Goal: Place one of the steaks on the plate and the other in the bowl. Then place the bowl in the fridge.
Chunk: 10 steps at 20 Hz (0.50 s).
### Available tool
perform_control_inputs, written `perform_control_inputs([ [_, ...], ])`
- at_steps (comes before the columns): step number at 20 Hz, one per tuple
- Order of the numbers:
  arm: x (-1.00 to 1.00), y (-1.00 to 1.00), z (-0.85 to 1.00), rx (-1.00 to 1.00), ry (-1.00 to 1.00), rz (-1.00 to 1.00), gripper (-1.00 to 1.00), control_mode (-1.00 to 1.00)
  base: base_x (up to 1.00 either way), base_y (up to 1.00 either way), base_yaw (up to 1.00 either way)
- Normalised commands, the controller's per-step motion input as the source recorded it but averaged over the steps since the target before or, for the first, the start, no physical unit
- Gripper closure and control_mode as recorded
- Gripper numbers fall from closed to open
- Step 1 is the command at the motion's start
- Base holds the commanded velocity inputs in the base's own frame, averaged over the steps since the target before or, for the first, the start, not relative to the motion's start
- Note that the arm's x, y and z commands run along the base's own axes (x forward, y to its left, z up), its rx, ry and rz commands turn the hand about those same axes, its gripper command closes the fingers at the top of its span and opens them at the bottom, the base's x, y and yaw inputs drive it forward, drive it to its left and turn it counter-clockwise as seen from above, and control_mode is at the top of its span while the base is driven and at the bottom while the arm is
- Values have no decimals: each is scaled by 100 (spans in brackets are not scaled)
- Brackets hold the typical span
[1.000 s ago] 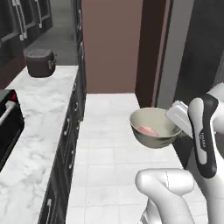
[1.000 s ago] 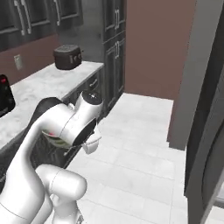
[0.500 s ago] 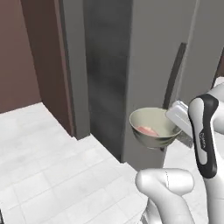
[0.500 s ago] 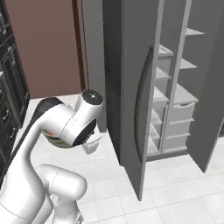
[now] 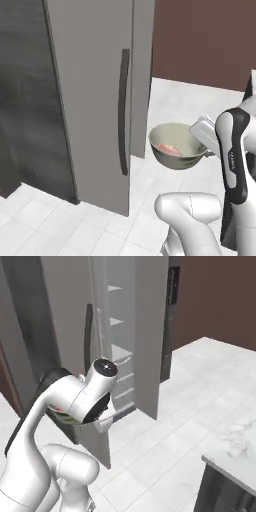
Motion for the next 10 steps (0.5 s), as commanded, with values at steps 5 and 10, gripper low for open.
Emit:
perform_control_inputs([
  [5,0,0,0,0,0,0,100,100,14,28,-74],
  [10,0,0,0,0,0,0,100,100,40,24,-55],
])
